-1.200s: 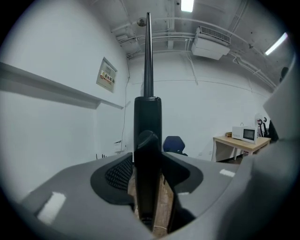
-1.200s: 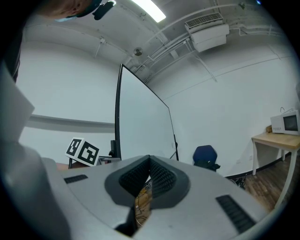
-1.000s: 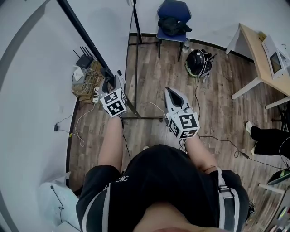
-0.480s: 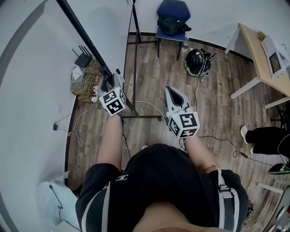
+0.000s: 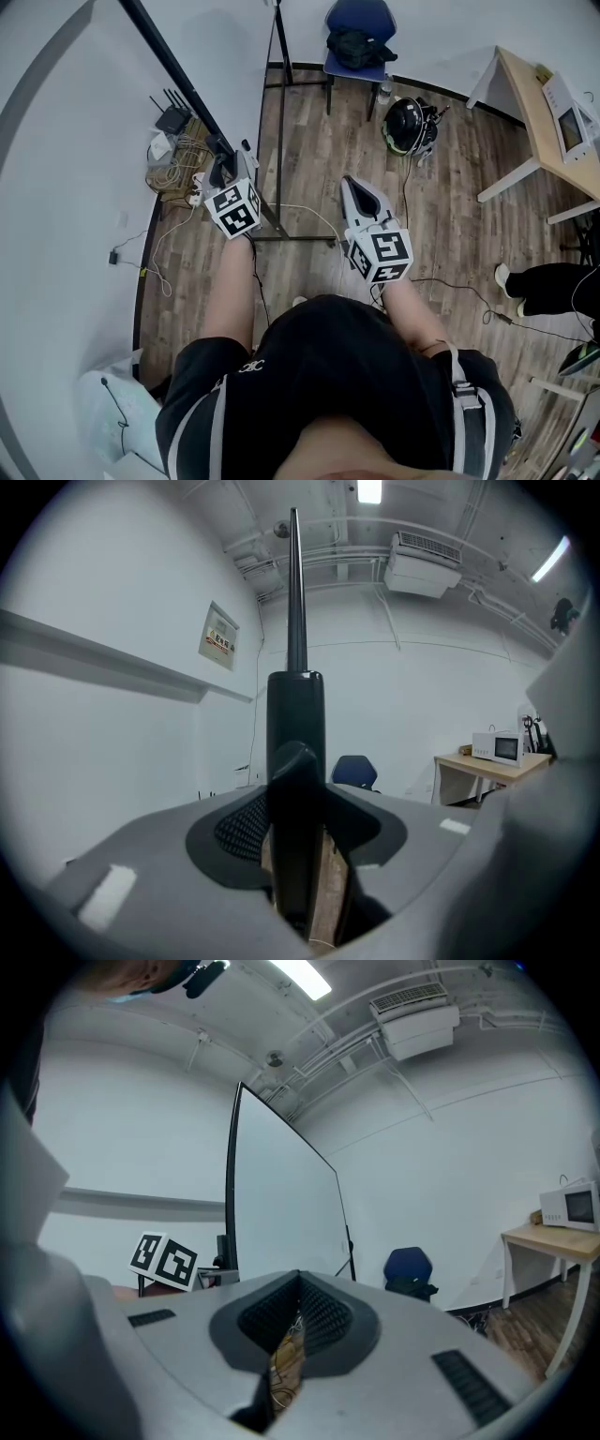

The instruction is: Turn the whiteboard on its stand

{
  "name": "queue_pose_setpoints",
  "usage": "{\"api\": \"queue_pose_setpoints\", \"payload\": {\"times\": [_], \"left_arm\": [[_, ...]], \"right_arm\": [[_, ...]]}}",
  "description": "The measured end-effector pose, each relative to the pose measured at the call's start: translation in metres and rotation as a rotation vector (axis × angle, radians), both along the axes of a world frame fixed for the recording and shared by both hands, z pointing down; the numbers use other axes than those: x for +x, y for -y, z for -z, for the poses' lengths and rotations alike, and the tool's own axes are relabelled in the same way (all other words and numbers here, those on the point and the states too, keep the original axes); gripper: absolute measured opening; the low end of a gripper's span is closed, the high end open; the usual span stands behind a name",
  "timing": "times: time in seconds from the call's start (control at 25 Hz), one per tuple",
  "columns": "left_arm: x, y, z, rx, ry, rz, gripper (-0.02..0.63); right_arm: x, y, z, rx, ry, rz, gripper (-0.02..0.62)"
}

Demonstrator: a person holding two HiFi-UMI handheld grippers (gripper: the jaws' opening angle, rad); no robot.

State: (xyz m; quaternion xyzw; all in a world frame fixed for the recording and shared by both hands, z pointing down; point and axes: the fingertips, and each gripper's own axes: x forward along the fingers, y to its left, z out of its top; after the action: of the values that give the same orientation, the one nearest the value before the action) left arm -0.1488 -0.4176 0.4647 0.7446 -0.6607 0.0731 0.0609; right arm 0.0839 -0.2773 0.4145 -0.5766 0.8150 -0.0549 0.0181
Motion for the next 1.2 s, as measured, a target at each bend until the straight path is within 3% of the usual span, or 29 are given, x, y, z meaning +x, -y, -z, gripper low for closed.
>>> {"api": "queue_pose_setpoints", "payload": {"times": [0.72, 1.2], "left_arm": [[0.000, -0.050, 0.000, -0.006, 0.006, -0.028, 0.189], [-0.024, -0.064, 0.001, -0.018, 0.000, 0.015, 0.186]], "right_arm": [[-0.025, -0.006, -0.005, -0.010, 0.025, 0.090, 0.005], [-0.032, -0.001, -0.009, -0.025, 0.030, 0.126, 0.005]]}}
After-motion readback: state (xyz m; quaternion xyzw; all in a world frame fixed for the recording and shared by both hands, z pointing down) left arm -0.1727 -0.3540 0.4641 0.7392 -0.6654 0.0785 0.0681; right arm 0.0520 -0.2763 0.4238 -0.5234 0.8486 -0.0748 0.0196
